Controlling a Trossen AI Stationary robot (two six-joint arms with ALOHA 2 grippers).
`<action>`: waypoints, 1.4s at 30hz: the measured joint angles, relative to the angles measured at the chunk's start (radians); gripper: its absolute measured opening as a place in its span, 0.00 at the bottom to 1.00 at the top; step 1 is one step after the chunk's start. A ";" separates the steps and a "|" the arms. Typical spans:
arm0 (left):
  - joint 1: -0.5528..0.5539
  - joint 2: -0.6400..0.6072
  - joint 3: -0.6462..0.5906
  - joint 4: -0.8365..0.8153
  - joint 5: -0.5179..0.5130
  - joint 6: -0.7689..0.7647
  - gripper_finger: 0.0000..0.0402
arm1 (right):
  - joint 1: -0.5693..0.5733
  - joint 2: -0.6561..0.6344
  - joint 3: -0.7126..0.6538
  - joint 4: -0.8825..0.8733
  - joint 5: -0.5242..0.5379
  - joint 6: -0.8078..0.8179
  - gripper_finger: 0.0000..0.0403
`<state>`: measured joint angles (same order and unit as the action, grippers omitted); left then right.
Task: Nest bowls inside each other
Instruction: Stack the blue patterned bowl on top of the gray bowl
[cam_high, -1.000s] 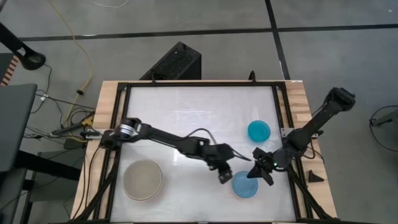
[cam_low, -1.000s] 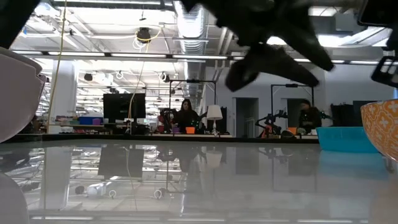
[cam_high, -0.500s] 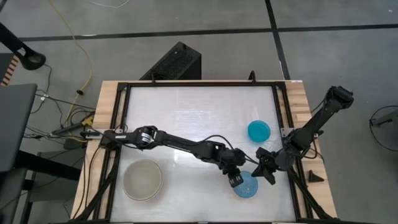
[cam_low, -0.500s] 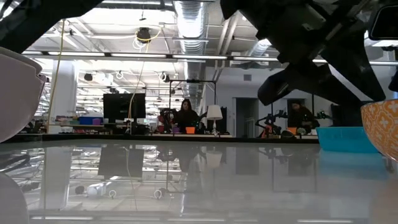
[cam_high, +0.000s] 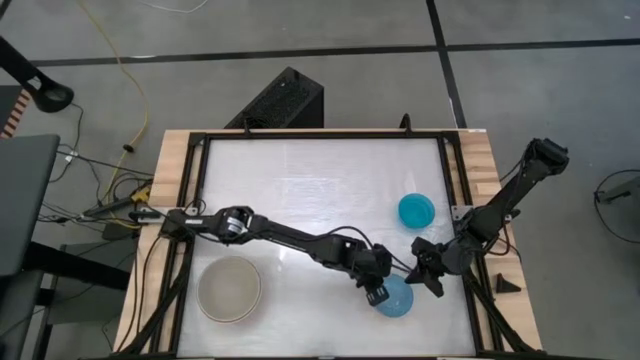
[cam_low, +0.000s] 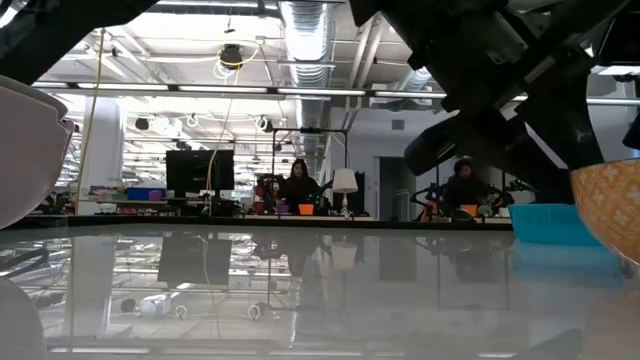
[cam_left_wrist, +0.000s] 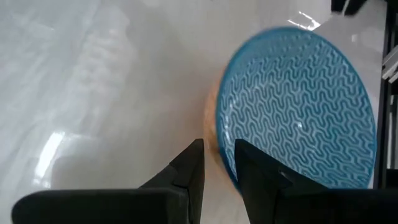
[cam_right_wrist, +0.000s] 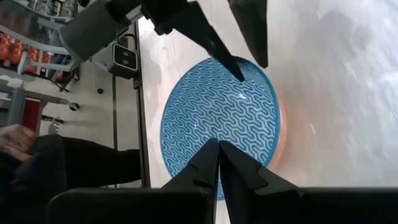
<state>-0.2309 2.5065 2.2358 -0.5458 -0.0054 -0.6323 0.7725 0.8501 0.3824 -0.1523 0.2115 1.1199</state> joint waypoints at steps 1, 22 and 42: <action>-0.002 0.000 0.000 -0.003 -0.006 0.000 0.19 | -0.001 0.000 0.000 0.000 0.000 -0.002 0.12; -0.002 0.031 0.001 -0.094 0.013 0.004 0.03 | -0.023 0.000 0.000 0.005 0.006 -0.003 0.12; 0.014 -0.348 0.004 -0.608 -0.151 0.184 0.00 | -0.043 0.000 0.000 0.006 0.111 -0.060 0.12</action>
<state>-0.2172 2.1584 2.2395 -1.1536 -0.1569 -0.4480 0.7299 0.8505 0.3826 -0.1466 0.3222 1.0603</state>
